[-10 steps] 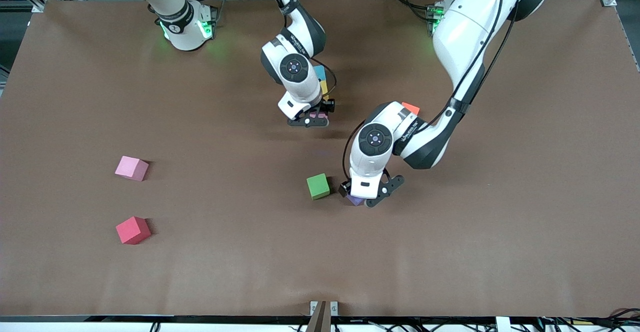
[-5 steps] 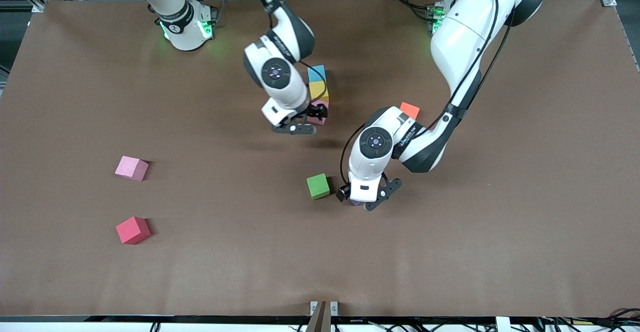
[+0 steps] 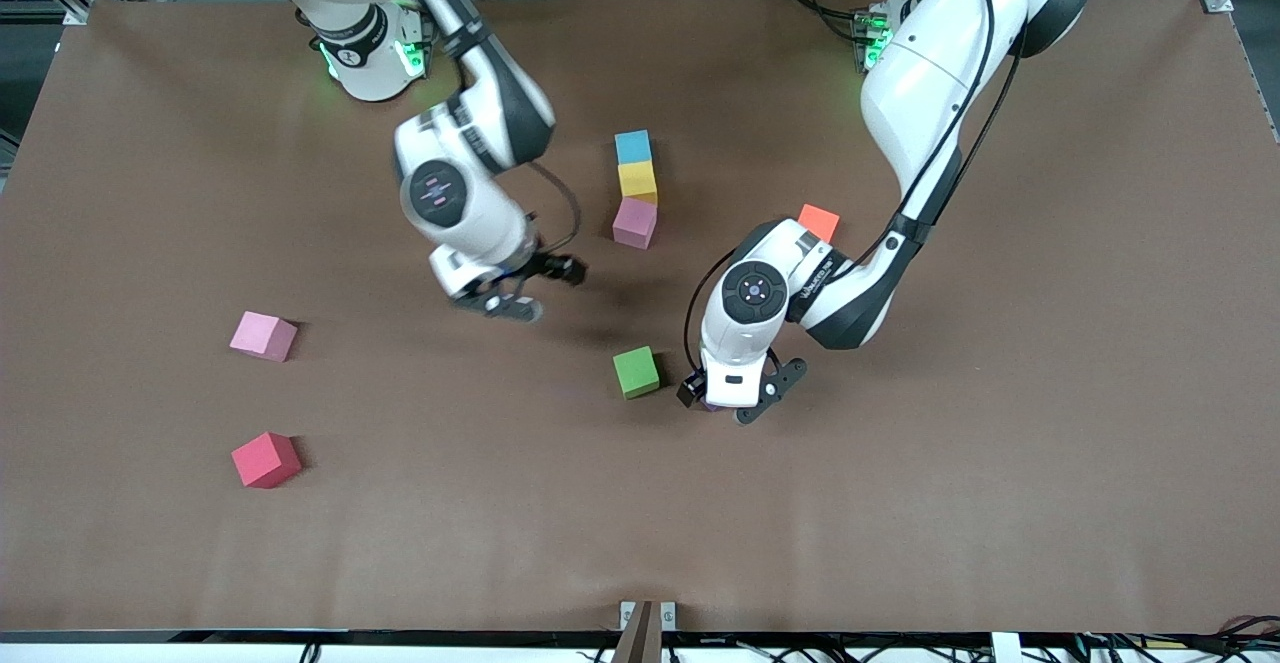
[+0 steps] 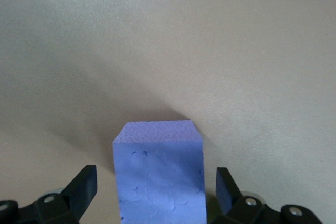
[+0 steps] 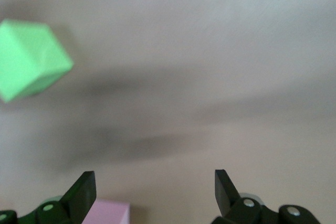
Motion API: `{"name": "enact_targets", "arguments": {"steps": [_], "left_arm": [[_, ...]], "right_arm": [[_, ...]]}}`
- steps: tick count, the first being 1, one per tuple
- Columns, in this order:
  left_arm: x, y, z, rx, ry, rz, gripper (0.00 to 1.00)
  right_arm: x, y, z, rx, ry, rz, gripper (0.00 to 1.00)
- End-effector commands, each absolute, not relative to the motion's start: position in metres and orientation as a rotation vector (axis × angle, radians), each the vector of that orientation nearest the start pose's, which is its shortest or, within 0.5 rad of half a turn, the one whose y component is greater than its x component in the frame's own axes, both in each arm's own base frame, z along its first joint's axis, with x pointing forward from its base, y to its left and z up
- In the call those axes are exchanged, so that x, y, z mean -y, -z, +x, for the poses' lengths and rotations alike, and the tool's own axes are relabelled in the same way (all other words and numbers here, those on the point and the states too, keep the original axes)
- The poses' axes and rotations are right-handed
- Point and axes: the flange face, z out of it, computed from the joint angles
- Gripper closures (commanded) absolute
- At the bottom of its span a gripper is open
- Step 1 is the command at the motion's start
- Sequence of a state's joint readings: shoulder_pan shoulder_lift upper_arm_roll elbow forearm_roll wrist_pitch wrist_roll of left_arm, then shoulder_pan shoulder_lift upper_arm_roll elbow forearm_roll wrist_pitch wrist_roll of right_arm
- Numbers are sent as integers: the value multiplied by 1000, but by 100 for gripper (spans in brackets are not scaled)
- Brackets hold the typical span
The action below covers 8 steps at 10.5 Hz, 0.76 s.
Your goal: Arrange blocks into number 1
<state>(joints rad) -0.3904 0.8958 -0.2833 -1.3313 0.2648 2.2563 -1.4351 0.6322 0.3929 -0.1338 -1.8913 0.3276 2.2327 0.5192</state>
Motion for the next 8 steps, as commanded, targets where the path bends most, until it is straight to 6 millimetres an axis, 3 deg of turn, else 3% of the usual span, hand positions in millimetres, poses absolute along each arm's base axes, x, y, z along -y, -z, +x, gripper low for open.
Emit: {"name": "enact_targets", "arguments": {"steps": [1,3,5,6,7,8], "left_arm": [[423,-206,622,1152,36,-3009,0],[424,-198,620,1144,25,-3004,0],[422,-197,621,1142,28,-3007,0],[421,-197,621,1137,29,-3009,45],[421,-195,620,1129,25,-3007,99],[421,-196,620,1119,30,-3009,100]], "right_arm": [[-240,-307,570,-105,-171,-2953,0],[-189,-341,586,125,-146,-2949,0],[-144,-352,601,404,-77,-3023,0],[-110,-337,608,511,-103,-3050,0],[-65,-323,617,553,-116,-3034,0],[-30,-319,627,655,-105,-3012,0]]}}
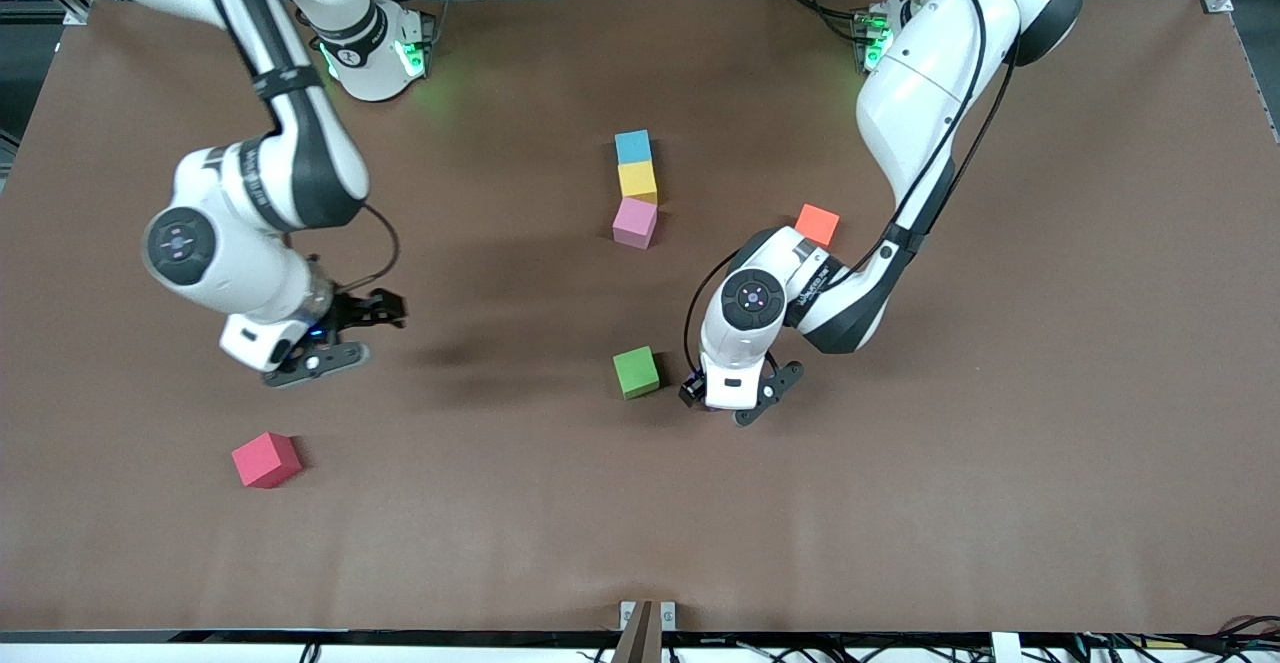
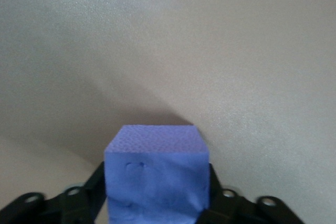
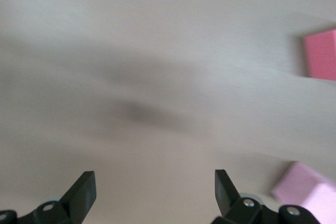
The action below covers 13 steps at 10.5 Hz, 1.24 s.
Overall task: Arrange blocks into number 1
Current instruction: 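Grasp the second pink cube with the right gripper while the left gripper carries purple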
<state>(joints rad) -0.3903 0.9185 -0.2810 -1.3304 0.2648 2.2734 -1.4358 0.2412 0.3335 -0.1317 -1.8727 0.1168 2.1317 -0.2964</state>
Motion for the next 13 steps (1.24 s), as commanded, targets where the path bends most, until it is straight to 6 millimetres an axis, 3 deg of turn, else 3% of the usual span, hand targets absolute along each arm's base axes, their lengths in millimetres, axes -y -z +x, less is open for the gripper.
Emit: {"name": "enact_targets", "arguments": {"steps": [1,2,5,8,9,11,12,13], "left_arm": [[421,-198,620,1101,42,-3013,100],[419,-204,620,1083,50,-3020,100],[424,-227,602,1059,19,-3001,100],[437,-275,556,949,-30,-2981,100],[440,-290,535,903,-34,-2977,100],[450,-307,474,799,-41,-2974,100],[459,-308,454,775,-49,-2978,100],[469,-306,447,787,-52,-2987,100]], "right_arm": [[5,-322,633,748,-83,-2989,0],[31,-323,636,791,-67,-2978,0],[49,-298,655,700,-88,-3003,0],[112,-269,637,108,-202,-3066,0],[121,-263,627,-85,-253,-3072,0],[121,-248,616,-493,-315,-3048,0],[124,-246,614,-640,-329,-3035,0],[118,-245,615,-697,-330,-3022,0]]}}
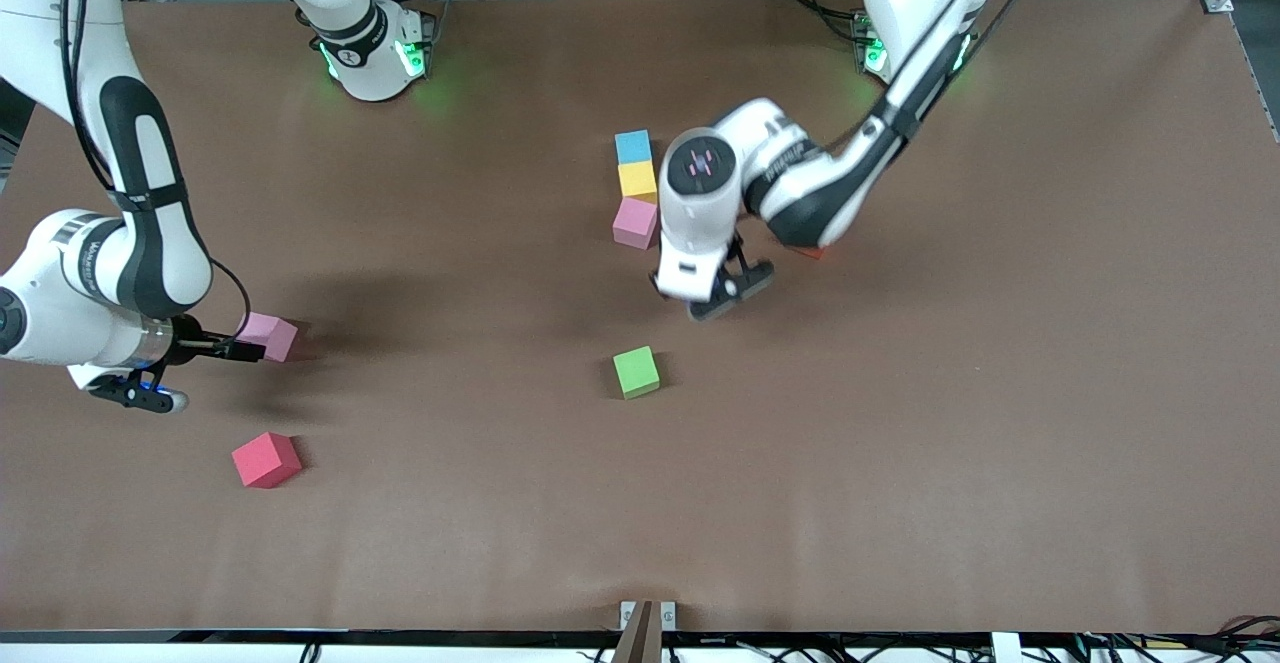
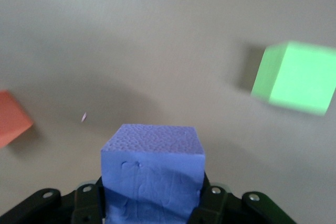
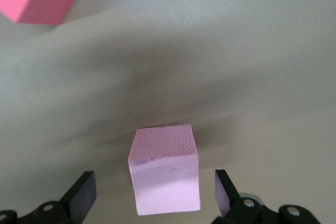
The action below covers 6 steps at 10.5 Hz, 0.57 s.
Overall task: Arrange blocks into number 1
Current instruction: 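Grasp the second pink cube with the right gripper while the left gripper carries purple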
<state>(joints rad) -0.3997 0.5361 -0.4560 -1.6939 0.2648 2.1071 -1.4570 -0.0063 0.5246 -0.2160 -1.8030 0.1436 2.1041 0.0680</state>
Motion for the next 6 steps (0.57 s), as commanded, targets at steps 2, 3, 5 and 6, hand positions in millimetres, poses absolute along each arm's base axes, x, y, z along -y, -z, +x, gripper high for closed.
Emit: {"name": "enact_targets", "arguments": {"steps": [2,3,5,6], "left_arm": [[501,-306,412,755,-56,-3005,100],[512,-303,399,746,-54,-3004,100],[523,-304,406,749,-16,-3084,100],[529,-296,416,702,30,-3116,100]], "right_arm": [[121,-230,609,-695,-367,-3009,0],[128,-228,605,-653,-373,-3018,0],[136,-220,598,-541,-382,-3037,0],[133,-216,598,-523,-394,-3042,0]]}}
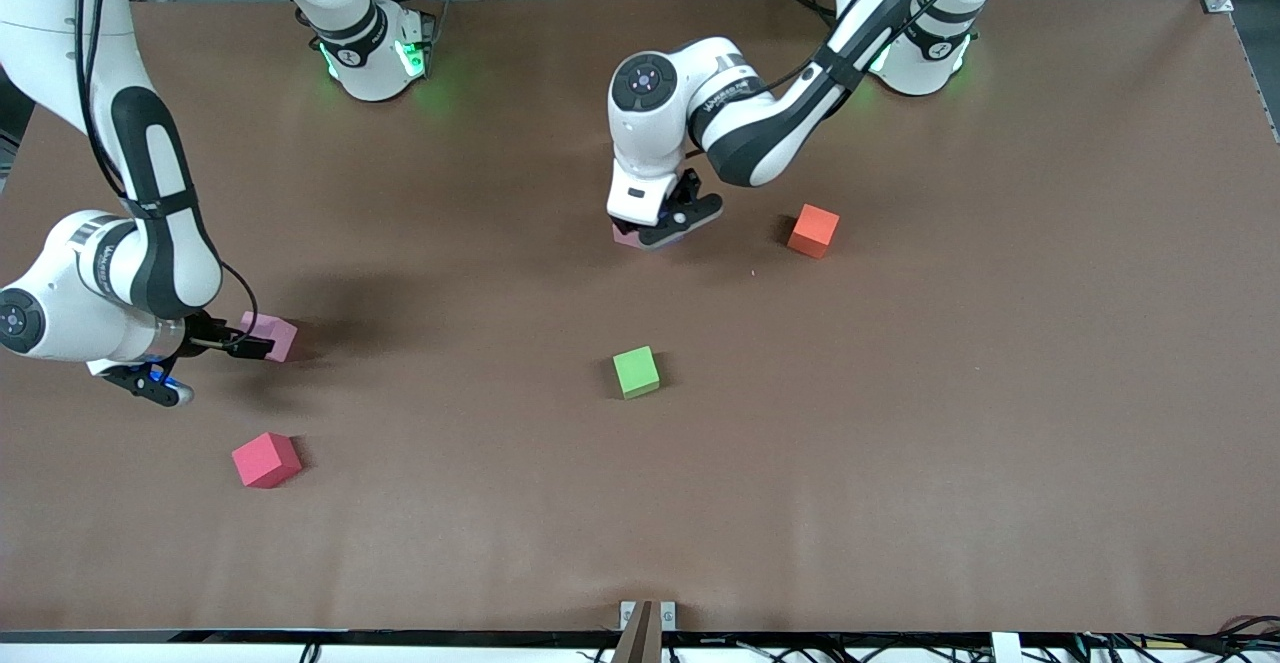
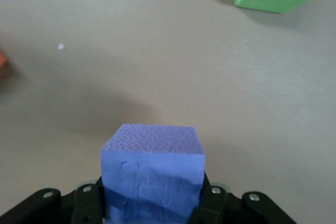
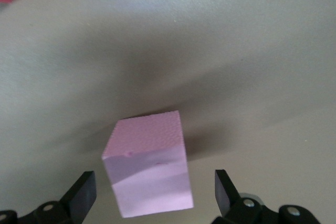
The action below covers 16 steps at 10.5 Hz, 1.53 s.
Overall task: Arrange blocks into number 1
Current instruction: 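Grasp the second pink cube with the right gripper while the left gripper carries purple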
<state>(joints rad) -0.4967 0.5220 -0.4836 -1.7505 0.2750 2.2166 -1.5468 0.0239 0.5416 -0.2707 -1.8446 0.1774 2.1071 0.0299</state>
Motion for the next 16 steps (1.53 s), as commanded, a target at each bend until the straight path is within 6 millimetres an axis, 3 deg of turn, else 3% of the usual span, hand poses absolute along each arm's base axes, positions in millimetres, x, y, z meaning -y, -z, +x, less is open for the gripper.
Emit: {"name": "enact_targets", "arguments": {"steps": [1,2,3,5,6,8,11,14,16], "left_arm": [[533,-291,426,649,111,-3122,100],[536,-281,434,608,134,-3125,100],[540,-269,446,535,149,-3137,100],[542,-254,451,379,135,-3151,100],[540,-246,454,346,115,-3149,100],[542,-239,458,301,103,-3160,100],[543,-233,457,291,94,-3157,100],[549,-230,448,279,83,-3165,100],[551,-226,441,281,70,-3159,100]], "right_arm": [[130,-212,598,-515,-401,-3045,0],[128,-208,598,-511,-411,-3047,0],[126,-206,598,-506,-414,-3049,8],[123,-202,598,-503,-420,-3050,37],[120,-202,599,-496,-418,-3053,43],[115,-202,600,-482,-421,-3055,43],[91,-211,607,-416,-399,-3069,43],[85,-215,610,-398,-387,-3073,43],[82,-236,614,-278,-333,-3080,43]]}}
